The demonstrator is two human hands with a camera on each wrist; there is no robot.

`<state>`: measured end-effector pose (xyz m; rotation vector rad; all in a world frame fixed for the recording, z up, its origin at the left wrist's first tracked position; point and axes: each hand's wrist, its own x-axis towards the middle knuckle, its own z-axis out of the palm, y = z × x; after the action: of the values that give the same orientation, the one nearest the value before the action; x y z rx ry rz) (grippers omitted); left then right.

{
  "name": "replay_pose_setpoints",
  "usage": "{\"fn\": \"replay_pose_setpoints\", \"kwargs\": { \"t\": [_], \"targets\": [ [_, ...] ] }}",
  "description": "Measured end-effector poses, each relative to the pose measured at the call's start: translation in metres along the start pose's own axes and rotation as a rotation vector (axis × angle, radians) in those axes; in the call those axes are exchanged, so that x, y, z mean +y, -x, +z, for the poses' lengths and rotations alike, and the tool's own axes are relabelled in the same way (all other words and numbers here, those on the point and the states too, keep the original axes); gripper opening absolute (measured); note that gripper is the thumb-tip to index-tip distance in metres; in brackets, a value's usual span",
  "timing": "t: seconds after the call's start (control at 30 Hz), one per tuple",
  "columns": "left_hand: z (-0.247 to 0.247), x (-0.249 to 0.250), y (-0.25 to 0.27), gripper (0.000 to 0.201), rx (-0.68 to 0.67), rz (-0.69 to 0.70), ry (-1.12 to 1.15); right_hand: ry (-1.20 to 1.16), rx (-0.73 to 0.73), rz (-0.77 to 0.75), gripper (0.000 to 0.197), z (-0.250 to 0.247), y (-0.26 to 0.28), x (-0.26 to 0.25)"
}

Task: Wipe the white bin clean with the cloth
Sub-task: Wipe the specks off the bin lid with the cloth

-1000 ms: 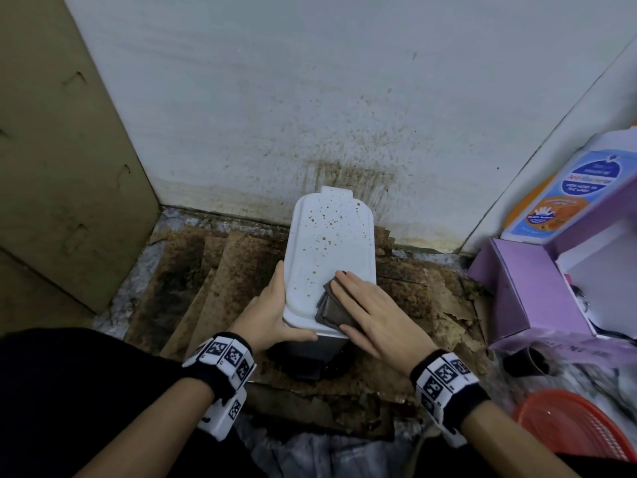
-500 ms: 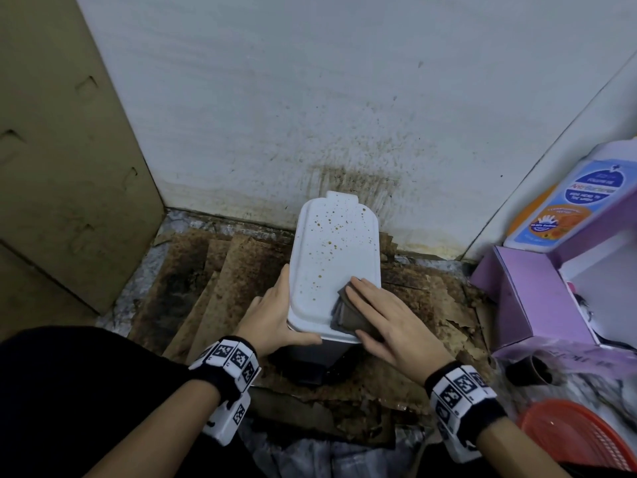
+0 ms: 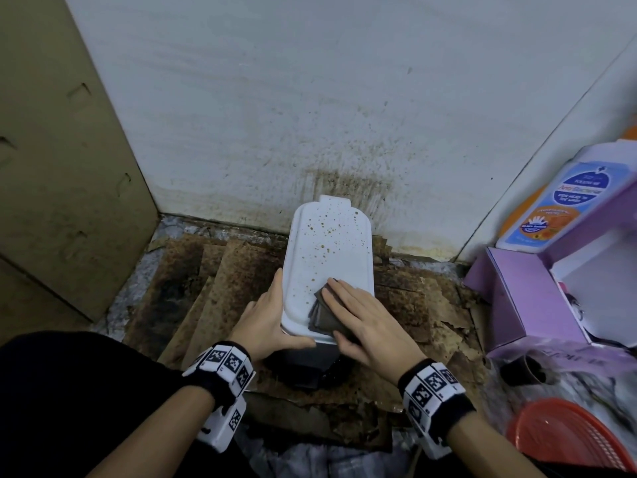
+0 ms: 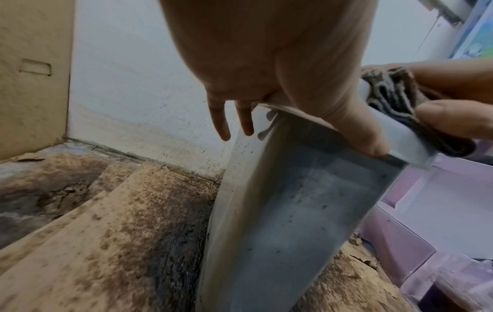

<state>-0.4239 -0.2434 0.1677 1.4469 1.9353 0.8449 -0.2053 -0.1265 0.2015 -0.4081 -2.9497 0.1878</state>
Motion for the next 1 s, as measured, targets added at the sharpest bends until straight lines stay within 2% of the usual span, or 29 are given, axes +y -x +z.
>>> {"fn": "replay_pose_setpoints", "kwargs": {
  "t": [0.17, 0.3, 0.5, 0.77, 0.9, 1.0],
  "targets": [
    [0.0, 0.0, -0.001, 0.128, -0.006, -0.001, -0.007, -0.105, 0.102, 0.036, 0.064, -0.005, 0.026, 0.014],
    [0.0, -0.001, -0.001, 0.128, -0.009, 0.021, 0.067, -0.147, 0.148, 0.137, 0.064, 0.004, 0.035, 0.006],
    [0.002, -0.001, 0.0, 0.123, 0.004, 0.028, 0.144, -0.098, 0.156, 0.344, 0.059, 0.014, 0.016, -0.016],
    [0.002, 0.0, -0.001, 0.122, -0.001, 0.053, 0.202, -0.072, -0.005, 0.492, 0.062, -0.005, -0.042, 0.004],
    [0.002, 0.0, 0.0, 0.124, 0.004, 0.053, 0.19, -0.117, -0.087, 0.499, 0.063, -0.016, -0.063, 0.026],
    [0.001, 0.0, 0.001, 0.124, 0.008, 0.044, 0.161, -0.115, -0.084, 0.501, 0.063, -0.014, -0.061, 0.025]
  ]
}}
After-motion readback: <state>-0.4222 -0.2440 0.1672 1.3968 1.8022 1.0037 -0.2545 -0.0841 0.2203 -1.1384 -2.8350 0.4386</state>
